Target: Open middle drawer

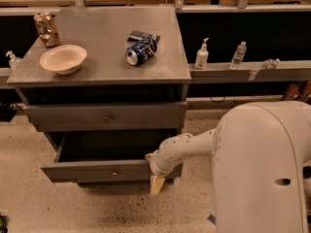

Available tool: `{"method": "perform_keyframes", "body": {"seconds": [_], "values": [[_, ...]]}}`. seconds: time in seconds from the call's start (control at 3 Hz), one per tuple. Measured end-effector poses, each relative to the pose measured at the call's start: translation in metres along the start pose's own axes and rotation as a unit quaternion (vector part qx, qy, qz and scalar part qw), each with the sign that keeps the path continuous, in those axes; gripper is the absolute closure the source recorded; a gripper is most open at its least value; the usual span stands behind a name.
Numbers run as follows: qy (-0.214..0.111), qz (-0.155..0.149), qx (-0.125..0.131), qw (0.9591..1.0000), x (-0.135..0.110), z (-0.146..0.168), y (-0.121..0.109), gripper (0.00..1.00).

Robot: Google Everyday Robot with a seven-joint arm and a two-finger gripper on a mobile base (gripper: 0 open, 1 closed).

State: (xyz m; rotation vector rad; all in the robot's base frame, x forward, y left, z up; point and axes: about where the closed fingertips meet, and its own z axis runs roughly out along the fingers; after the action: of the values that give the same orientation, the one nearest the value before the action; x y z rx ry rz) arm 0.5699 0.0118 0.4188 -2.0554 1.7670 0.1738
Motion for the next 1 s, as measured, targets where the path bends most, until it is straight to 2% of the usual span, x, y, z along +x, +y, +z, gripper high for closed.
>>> {"method": "perform_keyframes", "body": {"seconds": [0.33,0.67,1.0], "values": [[0.0,-0.003,0.001,1.0,0.0,-0.001,-0.002,0.0],[-0.004,-0.021,0.016,0.9996,0.001,-0.019,-0.017,0.0],[-0.01,-0.029,0.018,0.9994,0.005,-0.031,-0.033,0.0]]}}
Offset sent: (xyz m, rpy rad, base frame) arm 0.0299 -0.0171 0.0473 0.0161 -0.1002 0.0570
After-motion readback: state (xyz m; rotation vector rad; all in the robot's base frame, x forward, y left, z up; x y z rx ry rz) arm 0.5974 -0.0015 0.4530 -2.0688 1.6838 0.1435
